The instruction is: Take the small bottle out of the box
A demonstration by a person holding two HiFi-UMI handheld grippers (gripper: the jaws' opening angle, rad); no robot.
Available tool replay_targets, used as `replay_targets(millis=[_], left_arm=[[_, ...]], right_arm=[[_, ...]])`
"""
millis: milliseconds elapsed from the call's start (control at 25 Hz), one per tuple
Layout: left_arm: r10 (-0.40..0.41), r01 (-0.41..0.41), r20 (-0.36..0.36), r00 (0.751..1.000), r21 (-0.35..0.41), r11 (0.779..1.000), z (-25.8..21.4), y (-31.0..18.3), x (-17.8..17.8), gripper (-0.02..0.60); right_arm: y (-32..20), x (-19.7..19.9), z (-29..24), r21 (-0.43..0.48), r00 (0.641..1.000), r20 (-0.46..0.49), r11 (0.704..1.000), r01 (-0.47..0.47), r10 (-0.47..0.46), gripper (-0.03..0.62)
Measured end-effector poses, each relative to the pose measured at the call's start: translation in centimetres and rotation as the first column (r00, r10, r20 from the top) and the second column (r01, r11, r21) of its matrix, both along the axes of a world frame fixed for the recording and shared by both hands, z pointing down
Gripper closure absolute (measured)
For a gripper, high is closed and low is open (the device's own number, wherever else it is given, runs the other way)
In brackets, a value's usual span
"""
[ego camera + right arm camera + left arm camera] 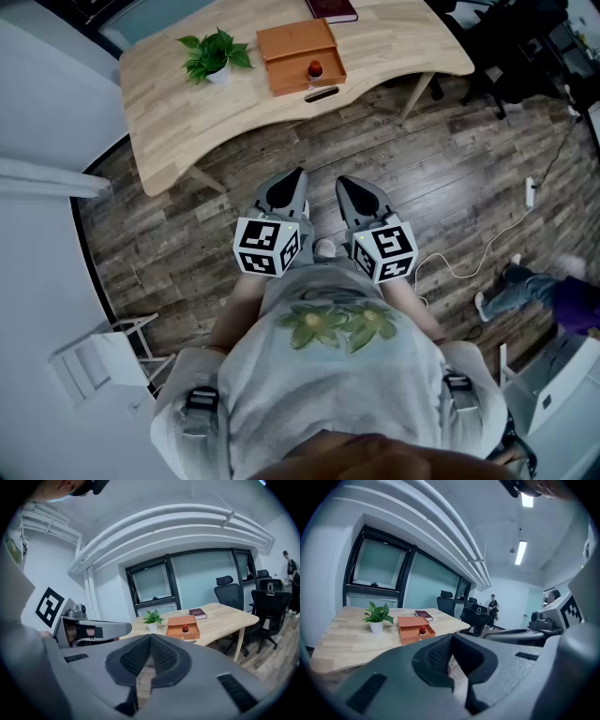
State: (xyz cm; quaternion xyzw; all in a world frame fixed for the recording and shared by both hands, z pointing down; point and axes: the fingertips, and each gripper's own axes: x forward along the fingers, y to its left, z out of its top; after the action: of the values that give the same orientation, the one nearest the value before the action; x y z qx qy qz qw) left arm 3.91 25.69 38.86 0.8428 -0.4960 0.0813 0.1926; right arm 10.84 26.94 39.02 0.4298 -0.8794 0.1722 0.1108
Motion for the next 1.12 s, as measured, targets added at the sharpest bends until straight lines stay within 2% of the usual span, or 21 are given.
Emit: replay_targets(millis=[600,1120], left_arm=[[0.042,-0.042,-0.018,0.999,0.009,0.999,-0.7,-10.6,-1.0,0.574],[0.085,-0.085,-0.024,0.996,-0.006,0.996,0.6,-18.1,-5.2,0.574]], right_arm=[[-10.3,-0.8,-0.7,0.01,0.999,-0.01,0.999,-0.05,0.05,0.585],[-17.4,-4.3,0.3,-0.002,0.994,-0.01,0.994,-0.112,0.112,0.585]])
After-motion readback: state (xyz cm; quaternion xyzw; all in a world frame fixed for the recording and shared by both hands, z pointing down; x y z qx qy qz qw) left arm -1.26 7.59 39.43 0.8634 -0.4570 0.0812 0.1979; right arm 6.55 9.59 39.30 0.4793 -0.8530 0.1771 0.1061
